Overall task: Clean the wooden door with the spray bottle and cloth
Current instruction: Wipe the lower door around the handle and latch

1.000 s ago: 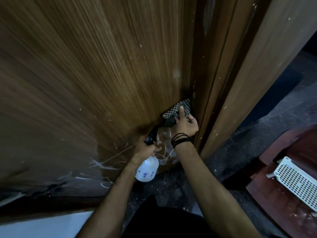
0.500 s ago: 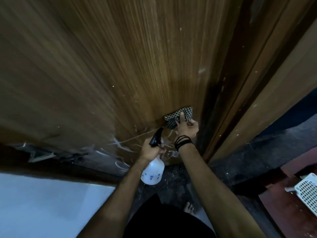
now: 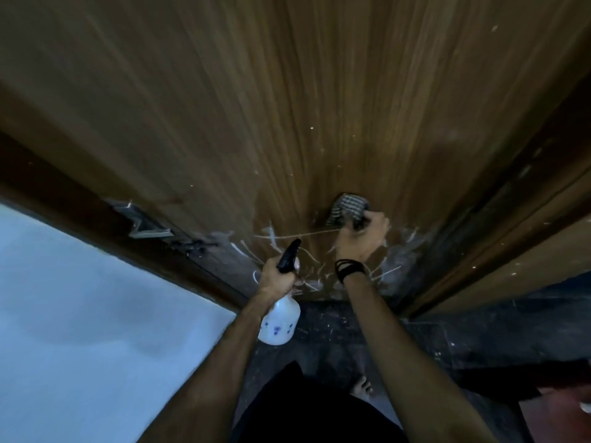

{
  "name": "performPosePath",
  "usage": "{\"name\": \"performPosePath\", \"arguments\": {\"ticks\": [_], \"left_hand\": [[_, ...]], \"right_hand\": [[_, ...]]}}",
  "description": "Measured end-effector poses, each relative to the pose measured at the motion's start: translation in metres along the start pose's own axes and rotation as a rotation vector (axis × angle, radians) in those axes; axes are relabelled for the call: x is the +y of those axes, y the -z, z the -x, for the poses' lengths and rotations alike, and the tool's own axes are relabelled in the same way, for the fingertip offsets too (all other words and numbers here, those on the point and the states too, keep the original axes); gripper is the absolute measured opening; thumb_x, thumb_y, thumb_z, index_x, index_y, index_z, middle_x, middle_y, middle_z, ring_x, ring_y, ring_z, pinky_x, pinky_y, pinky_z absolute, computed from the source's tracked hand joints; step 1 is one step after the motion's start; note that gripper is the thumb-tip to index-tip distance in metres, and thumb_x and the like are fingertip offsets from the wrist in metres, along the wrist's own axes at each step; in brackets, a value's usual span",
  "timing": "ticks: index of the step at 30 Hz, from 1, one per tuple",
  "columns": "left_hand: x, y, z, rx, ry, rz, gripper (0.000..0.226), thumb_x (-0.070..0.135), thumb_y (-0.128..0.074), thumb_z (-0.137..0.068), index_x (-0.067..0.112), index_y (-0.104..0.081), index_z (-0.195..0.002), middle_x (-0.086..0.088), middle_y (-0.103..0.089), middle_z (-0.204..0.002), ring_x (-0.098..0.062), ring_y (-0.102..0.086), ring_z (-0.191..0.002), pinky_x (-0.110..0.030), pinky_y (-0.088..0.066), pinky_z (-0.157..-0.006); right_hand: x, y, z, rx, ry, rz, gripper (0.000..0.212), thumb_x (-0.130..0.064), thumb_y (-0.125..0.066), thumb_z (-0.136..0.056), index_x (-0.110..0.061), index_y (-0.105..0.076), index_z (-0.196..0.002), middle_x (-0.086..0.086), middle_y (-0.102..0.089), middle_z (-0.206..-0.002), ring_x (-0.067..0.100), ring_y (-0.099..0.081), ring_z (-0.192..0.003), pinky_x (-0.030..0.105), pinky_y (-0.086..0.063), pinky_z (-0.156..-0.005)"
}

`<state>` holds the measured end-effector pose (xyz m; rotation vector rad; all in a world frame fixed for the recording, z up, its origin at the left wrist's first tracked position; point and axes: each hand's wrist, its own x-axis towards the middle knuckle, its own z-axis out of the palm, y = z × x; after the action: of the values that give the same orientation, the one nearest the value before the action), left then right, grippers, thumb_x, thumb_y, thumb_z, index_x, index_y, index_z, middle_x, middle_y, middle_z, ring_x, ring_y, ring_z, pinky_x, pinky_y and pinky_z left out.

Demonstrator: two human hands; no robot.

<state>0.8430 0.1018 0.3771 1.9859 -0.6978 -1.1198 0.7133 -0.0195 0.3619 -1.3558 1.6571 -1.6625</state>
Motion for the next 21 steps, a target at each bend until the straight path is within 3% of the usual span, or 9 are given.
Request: {"name": "performPosePath", "arguments": {"ticks": [2,4,7,10,12,15,17,19,21], "left_hand": [[-0.003,0.007,-0.003,-0.031,-0.018,0.011,0.028,-0.009,-0.062,-0.084,0.018,-0.063,-0.076,-0.004,-0.061,-0.071,-0.021,-0.061,-0.066,-0.031,-0.05,-0.063],[-0.005,0.016,-0.002,-0.099,-0.025,0.016,0.034,-0.015,-0.059,-0.088,0.018,-0.062,-0.078,-0.002,-0.06,-0.068,-0.012,-0.059,-0.056,-0.028,-0.048,-0.054],[-0.009,0.028,-0.004,-0.155,0.004,0.093,0.042,-0.016,-0.058,-0.086,0.026,-0.063,-0.084,-0.006,-0.06,-0.072,-0.012,-0.054,-0.052,-0.025,-0.042,-0.047],[-0.015,0.05,-0.006,-0.202,-0.004,0.082,0.042,-0.016,-0.057,-0.086,0.026,-0.063,-0.088,-0.005,-0.058,-0.074,-0.009,-0.054,-0.05,-0.023,-0.042,-0.046],[-0.022,0.067,-0.007,-0.236,-0.002,0.069,0.042,-0.017,-0.059,-0.084,0.025,-0.063,-0.086,-0.005,-0.056,-0.072,-0.013,-0.05,-0.052,-0.024,-0.04,-0.047],[-0.028,0.092,-0.012,-0.263,0.0,0.111,0.033,-0.021,-0.056,-0.087,0.012,-0.06,-0.087,-0.003,-0.053,-0.068,-0.012,-0.047,-0.048,-0.024,-0.038,-0.045],[-0.034,0.106,-0.017,-0.279,-0.003,0.118,0.037,-0.022,-0.054,-0.087,0.014,-0.06,-0.091,-0.003,-0.054,-0.071,-0.008,-0.052,-0.048,-0.024,-0.039,-0.045],[-0.042,0.119,-0.02,-0.268,0.007,0.127,0.044,-0.021,-0.053,-0.088,0.022,-0.06,-0.091,-0.004,-0.055,-0.074,-0.008,-0.055,-0.048,-0.024,-0.039,-0.045],[-0.047,0.13,-0.022,-0.25,0.038,0.143,0.037,-0.017,-0.052,-0.091,0.018,-0.061,-0.085,-0.008,-0.054,-0.073,-0.01,-0.053,-0.045,-0.023,-0.038,-0.043]], "right_hand": [[0.003,0.005,-0.009,0.039,-0.007,0.031,0.031,0.0,-0.083,-0.071,0.004,-0.058,-0.089,0.021,-0.059,-0.089,0.022,-0.049,-0.087,0.018,-0.038,-0.087],[0.004,0.003,-0.002,-0.009,-0.016,0.044,0.033,0.002,-0.083,-0.068,0.003,-0.057,-0.089,0.021,-0.059,-0.09,0.025,-0.052,-0.088,0.021,-0.038,-0.084],[0.003,-0.021,0.028,-0.219,0.023,0.095,0.036,0.007,-0.082,-0.064,-0.001,-0.056,-0.087,0.018,-0.057,-0.09,0.03,-0.056,-0.086,0.034,-0.042,-0.077],[-0.004,-0.051,0.056,-0.42,0.109,0.165,0.036,0.008,-0.081,-0.064,-0.004,-0.054,-0.085,0.016,-0.056,-0.091,0.028,-0.056,-0.084,0.025,-0.036,-0.071],[-0.011,-0.057,0.064,-0.368,0.089,0.16,0.034,0.012,-0.074,-0.063,-0.003,-0.054,-0.087,0.017,-0.056,-0.094,0.027,-0.054,-0.087,0.029,-0.04,-0.073],[-0.021,-0.048,0.057,-0.146,0.176,0.095,0.028,0.008,-0.069,-0.064,0.002,-0.056,-0.088,0.019,-0.056,-0.09,0.026,-0.05,-0.087,0.028,-0.038,-0.078],[-0.023,-0.048,0.052,-0.019,0.178,0.076,0.027,0.007,-0.07,-0.064,0.003,-0.056,-0.086,0.02,-0.056,-0.089,0.027,-0.051,-0.086,0.028,-0.038,-0.079],[-0.024,-0.059,0.065,0.043,0.096,0.056,0.028,0.01,-0.071,-0.062,0.003,-0.055,-0.084,0.021,-0.056,-0.09,0.028,-0.052,-0.087,0.035,-0.043,-0.079],[-0.021,-0.076,0.086,0.008,0.059,0.044,0.029,0.014,-0.07,-0.061,0.002,-0.055,-0.083,0.021,-0.057,-0.089,0.023,-0.052,-0.086,0.038,-0.045,-0.078]]}}
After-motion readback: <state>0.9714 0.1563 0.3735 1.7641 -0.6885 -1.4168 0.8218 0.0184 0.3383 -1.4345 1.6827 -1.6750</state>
